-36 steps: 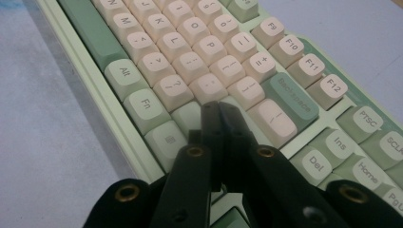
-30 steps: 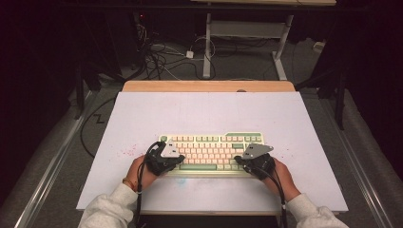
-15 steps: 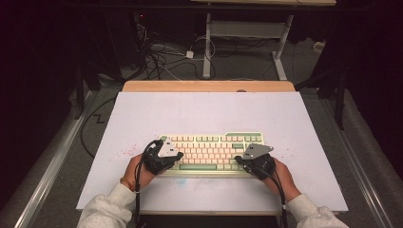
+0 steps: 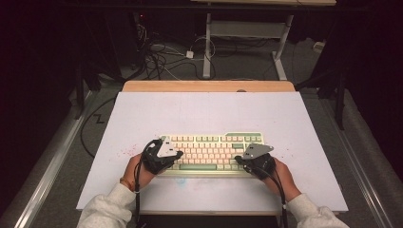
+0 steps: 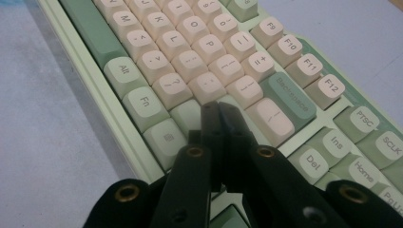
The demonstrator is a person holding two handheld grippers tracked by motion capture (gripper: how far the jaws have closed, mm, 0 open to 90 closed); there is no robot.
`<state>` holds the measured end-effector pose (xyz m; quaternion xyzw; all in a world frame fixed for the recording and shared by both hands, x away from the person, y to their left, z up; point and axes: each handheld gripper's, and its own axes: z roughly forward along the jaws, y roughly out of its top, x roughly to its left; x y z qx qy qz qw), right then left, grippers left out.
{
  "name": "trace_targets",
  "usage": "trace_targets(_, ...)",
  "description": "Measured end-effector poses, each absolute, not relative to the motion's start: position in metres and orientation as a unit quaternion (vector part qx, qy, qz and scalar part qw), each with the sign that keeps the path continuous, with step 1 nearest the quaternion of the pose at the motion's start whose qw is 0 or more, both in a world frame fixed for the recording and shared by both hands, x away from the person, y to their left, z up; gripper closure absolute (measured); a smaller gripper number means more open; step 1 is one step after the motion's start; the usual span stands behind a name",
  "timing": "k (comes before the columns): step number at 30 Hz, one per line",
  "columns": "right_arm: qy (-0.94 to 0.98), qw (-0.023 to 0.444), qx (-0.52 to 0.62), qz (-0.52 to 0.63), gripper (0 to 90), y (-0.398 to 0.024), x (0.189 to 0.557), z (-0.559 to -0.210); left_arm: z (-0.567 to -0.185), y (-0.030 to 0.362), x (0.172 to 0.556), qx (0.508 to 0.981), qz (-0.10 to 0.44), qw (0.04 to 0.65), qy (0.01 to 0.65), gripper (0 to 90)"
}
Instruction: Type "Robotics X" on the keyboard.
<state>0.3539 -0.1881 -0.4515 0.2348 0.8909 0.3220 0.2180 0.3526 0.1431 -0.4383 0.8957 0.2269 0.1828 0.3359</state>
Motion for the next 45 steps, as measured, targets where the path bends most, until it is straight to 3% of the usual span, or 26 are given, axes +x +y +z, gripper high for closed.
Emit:
trace_targets(12, 0.881, 0.222, 0.238, 0.343, 90.0, -0.193, 0.353, -0.445, -0.437, 0.144, 0.351, 0.886, 0.204, 0.346, 0.230, 87.6)
trace_targets(15, 0.873, 0.227, 0.240, 0.359, 90.0, -0.196, 0.352, -0.440, -0.437, 0.144, 0.352, 0.885, 0.209, 0.344, 0.235, 83.0)
trace_targets(17, 0.867, 0.228, 0.242, 0.372, 83.3, -0.197, 0.352, -0.438, -0.437, 0.144, 0.352, 0.884, 0.214, 0.343, 0.236, 82.9)
trace_targets(19, 0.864, 0.231, 0.239, 0.379, 83.5, -0.198, 0.351, -0.436, -0.437, 0.144, 0.352, 0.884, 0.214, 0.343, 0.236, 79.8)
trace_targets(25, 0.858, 0.238, 0.241, 0.387, 73.5, -0.199, 0.350, -0.434, -0.439, 0.142, 0.351, 0.884, 0.218, 0.341, 0.232, 65.4)
trace_targets(31, 0.856, 0.240, 0.240, 0.389, 56.8, -0.198, 0.350, -0.434, -0.440, 0.140, 0.353, 0.884, 0.223, 0.335, 0.237, 43.8)
trace_targets(34, 0.857, 0.239, 0.235, 0.391, 46.9, -0.197, 0.349, -0.434, -0.441, 0.140, 0.352, 0.882, 0.225, 0.338, 0.238, 39.1)
trace_targets(36, 0.857, 0.240, 0.233, 0.393, 41.6, -0.196, 0.349, -0.434, -0.443, 0.138, 0.351, 0.881, 0.234, 0.334, 0.241, 27.9)
trace_targets(45, 0.851, 0.249, 0.234, 0.397, 22.9, -0.193, 0.349, -0.435, -0.446, 0.131, 0.346, 0.882, 0.241, 0.336, 0.227, 15.6)
